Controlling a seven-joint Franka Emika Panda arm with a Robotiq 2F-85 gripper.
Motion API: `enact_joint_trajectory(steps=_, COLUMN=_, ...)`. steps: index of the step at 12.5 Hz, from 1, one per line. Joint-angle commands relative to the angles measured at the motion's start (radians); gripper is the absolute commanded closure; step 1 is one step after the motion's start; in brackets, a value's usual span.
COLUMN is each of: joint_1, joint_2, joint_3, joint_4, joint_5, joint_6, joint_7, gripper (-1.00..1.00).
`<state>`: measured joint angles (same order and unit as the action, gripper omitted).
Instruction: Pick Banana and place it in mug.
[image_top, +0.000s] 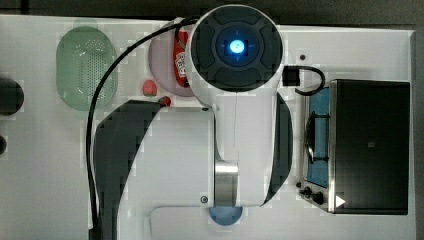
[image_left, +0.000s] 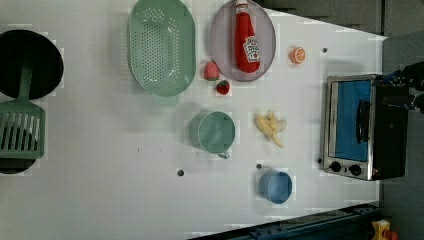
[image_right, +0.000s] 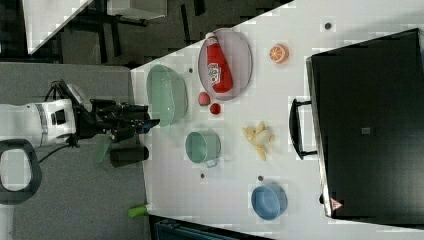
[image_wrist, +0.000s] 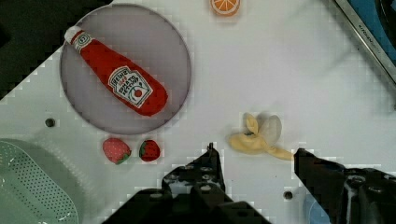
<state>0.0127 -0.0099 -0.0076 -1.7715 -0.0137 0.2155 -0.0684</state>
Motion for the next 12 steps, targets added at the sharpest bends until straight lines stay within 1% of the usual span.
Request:
enact_joint_trajectory(steps=1, joint_1=-0.038, joint_2=-0.289, joint_3=-0.013, joint_4=-0.295, joint_5=-0.014, joint_6=-0.013, joint_7=0.077, gripper=-0.58)
enact_joint_trajectory(steps=3, joint_1=-0.037, joint_2=-0.286, joint_3=-0.011, joint_4=-0.296, joint_5=-0.014, joint_6=-0.006, joint_7=0.073, gripper=-1.0)
enact_joint_trajectory(steps=5, joint_1=-0.036, joint_2=-0.27, joint_3=-0.008, joint_4=-0.304, joint_5=-0.014, joint_6=0.004, joint_7=0.007, gripper=-1.0)
enact_joint_trajectory(steps=7, joint_1=-0.036, joint_2=-0.237, joint_3=-0.007, joint_4=-0.319, joint_5=-0.014, joint_6=0.027, joint_7=-0.139, gripper=-1.0)
enact_joint_trajectory(steps=12, joint_1=-0.037, joint_2=-0.08, joint_3=-0.007, joint_4=-0.373, joint_5=-0.014, joint_6=0.18, joint_7=-0.456, gripper=-1.0)
